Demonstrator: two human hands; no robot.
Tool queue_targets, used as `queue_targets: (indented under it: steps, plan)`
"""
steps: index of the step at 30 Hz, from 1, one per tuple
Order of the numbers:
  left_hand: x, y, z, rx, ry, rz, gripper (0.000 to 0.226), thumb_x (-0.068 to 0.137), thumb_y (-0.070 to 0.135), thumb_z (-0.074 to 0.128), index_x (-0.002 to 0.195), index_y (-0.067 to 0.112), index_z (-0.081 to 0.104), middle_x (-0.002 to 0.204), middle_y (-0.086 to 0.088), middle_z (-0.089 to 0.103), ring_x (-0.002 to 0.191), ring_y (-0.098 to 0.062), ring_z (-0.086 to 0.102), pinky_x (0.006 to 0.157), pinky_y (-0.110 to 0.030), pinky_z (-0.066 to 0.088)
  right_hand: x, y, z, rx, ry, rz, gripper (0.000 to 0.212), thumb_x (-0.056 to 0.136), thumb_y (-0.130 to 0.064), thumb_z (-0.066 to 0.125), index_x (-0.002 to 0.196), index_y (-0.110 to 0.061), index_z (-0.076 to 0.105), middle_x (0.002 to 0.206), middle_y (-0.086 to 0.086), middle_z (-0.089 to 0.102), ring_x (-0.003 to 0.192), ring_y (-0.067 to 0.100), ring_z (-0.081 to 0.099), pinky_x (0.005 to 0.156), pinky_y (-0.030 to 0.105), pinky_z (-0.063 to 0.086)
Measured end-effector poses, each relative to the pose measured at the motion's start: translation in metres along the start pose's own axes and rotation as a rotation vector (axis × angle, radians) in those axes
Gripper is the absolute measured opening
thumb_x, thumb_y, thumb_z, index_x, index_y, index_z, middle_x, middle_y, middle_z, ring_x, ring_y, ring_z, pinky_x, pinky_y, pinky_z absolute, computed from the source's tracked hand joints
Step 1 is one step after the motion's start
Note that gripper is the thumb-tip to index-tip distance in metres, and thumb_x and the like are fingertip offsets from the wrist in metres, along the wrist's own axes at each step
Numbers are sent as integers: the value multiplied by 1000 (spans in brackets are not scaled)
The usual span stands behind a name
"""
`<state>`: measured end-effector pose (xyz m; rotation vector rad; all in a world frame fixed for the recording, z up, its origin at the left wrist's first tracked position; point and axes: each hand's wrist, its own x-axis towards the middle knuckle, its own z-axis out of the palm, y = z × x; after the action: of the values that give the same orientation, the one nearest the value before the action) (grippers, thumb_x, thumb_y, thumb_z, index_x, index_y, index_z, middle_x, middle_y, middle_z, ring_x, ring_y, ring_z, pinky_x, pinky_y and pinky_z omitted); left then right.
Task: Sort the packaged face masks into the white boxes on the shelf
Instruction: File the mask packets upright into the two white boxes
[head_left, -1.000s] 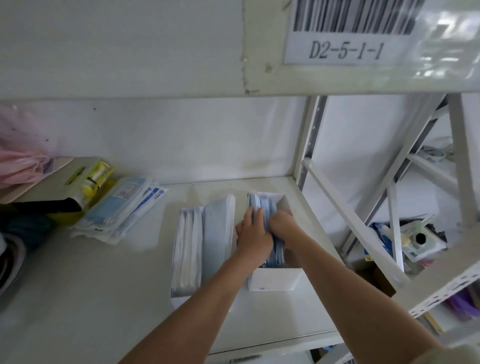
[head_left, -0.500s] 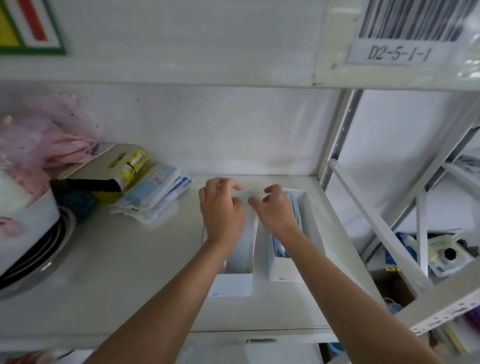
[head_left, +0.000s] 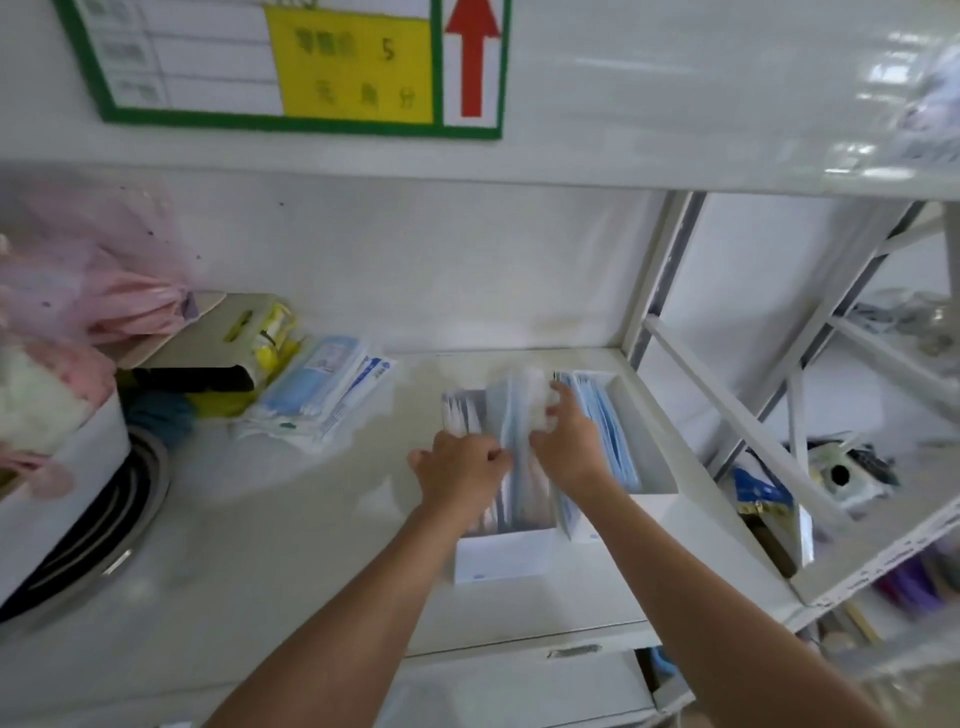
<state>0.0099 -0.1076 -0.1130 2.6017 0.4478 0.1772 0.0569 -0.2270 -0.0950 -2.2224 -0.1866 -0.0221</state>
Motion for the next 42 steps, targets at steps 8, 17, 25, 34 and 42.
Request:
queue_targets:
  steps: [8,17,25,34,42]
  plan:
    - [-6,9,-41,-1307,-2,-114,17,94,11,40,79,11,47,82,-10,50,78,-21,48,73,-36,40,-22,-20,-16,303,217,-36,45,89,-17,56,133,-19,48,127,-6,52,115,15,54,97,30,44]
    - [-18,57,-23,-1122,-127,10,17,90,18,45,74,15,50,76,-6,46,73,-17,43,69,-31,35,-21,-9,-79,751,-32,165,15,72,-7,73,86,-5,69,75,11,69,65,25,67,58,32,55]
    - [-9,128,39,-505,-12,298,22,89,16,54,108,17,66,117,-5,64,106,-17,58,85,-10,39,10,38,-143,194,581,-23,6,76,-11,54,74,-10,48,64,0,54,56,10,51,47,24,40]
    - [5,118,81,35,-91,159,48,90,37,49,138,38,43,161,-1,4,144,-28,8,116,-41,11,42,56,-128,-336,118,19,14,80,-12,45,93,-15,47,89,11,59,84,34,59,65,34,45]
    - [22,123,74,-173,101,49,54,88,12,51,140,17,39,141,-9,35,127,-28,39,102,-35,34,55,53,-102,-566,-102,46,21,86,-6,49,106,-7,55,103,10,60,93,28,61,63,28,39]
